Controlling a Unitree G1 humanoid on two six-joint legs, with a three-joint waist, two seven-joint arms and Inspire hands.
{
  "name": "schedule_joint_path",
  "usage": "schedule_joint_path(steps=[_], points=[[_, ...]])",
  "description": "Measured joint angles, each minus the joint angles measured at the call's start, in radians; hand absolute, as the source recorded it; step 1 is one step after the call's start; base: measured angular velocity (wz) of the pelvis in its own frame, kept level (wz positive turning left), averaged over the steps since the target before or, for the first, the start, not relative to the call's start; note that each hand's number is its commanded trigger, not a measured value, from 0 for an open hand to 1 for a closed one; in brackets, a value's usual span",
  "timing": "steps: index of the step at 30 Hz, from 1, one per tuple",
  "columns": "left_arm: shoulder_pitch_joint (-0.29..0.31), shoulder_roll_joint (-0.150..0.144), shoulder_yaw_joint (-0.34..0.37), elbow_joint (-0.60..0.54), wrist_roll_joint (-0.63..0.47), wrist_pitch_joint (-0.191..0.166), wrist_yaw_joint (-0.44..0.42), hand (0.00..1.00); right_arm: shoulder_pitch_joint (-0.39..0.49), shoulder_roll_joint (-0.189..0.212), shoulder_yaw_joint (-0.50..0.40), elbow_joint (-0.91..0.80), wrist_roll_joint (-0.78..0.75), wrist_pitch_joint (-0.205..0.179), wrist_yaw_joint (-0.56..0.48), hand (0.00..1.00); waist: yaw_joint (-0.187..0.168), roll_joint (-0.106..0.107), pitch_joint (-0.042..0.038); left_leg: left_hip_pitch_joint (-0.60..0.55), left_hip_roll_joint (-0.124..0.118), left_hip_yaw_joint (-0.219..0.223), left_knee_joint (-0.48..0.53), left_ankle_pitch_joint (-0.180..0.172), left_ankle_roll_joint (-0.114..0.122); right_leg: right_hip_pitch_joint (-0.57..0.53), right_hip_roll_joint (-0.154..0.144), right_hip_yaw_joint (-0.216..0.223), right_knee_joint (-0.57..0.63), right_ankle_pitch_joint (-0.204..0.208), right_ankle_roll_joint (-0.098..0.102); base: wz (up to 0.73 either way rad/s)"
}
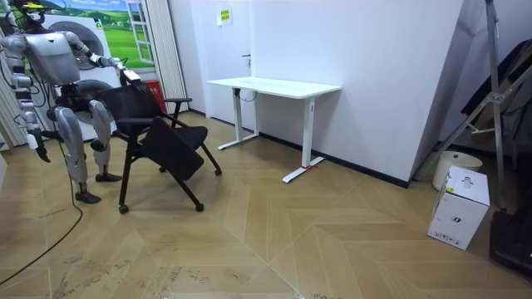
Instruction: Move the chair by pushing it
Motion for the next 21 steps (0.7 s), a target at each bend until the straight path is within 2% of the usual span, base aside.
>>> schedule_joint_path(steps=[2,5,7,8,13,18,19,20,21], points=[[0.01,-0.024,-0.001,0.023,0.026,-0.002,0.062,0.0,0.004,0.012,-0.001,-0.002,0.018,0.0,-0.013,0.0,-0.005,-0.022,-0.0054,0.002,0.001,0.002,-0.005,0.0,0.0,0.0,0.002,0.0,-0.003,0.0,0.0,0.0],[0.031,-0.033,-0.001,0.03,0.037,-0.007,0.127,0.0,0.019,0.015,-0.001,-0.002,0.025,0.001,-0.028,0.0,-0.005,-0.045,-0.0136,0.015,0.001,0.009,-0.009,0.0,0.0,0.002,0.003,0.009,-0.002,0.0,0.0,-0.06],[0.04,-0.036,-0.001,0.045,0.039,-0.009,0.163,0.0,0.021,0.017,-0.001,-0.002,0.025,0.001,-0.044,0.0,-0.005,-0.053,-0.0169,0.021,0.001,0.02,-0.009,0.0,0.0,0.008,0.004,0.019,-0.002,0.001,0.001,-0.14],[0.04,-0.042,-0.001,0.06,0.046,-0.011,0.185,0.0,0.022,0.019,-0.002,-0.002,0.025,0.001,-0.053,0.0,-0.005,-0.056,-0.0156,0.027,0.001,0.029,-0.01,0.0,0.0,0.01,0.005,0.024,-0.002,0.001,0.001,-0.11],[0.063,-0.088,0.001,0.12,0.085,-0.031,0.313,0.0,0.049,0.029,-0.011,-0.047,0.024,0.001,-0.081,0.0,-0.003,-0.057,-0.0142,0.044,0.001,0.035,-0.013,0.0,0.0,0.019,0.01,0.044,-0.002,0.001,0.001,-0.09],[0.054,-0.126,0.002,0.215,0.108,-0.07,0.443,0.0,0.062,0.029,-0.013,-0.076,-0.003,0.001,-0.084,0.0,0.003,-0.057,-0.0141,0.052,0.001,0.038,-0.013,0.0,0.0,0.017,0.012,0.05,-0.001,0.001,0.001,-0.01],[0.048,-0.138,0.002,0.235,0.112,-0.073,0.47,0.62,0.062,0.029,-0.013,-0.076,-0.023,0.001,-0.086,0.0,0.003,-0.057,-0.0141,0.052,0.001,0.038,-0.013,0.0,0.0,0.016,0.012,0.05,-0.001,0.001,0.001,0.0],[0.043,-0.147,0.003,0.253,0.112,-0.076,0.493,1.0,0.062,0.029,-0.013,-0.076,-0.038,0.002,-0.087,0.0,0.004,-0.057,-0.0141,0.053,0.002,0.038,-0.013,0.0,0.0,0.014,0.012,0.051,-0.001,0.002,0.001,0.0],[0.041,-0.149,0.003,0.261,0.112,-0.077,0.503,1.0,0.062,0.029,-0.012,-0.076,-0.04,0.002,-0.088,0.0,0.004,-0.057,-0.0141,0.053,0.002,0.038,-0.013,0.0,0.0,0.014,0.013,0.052,-0.001,0.002,0.001,0.0]])
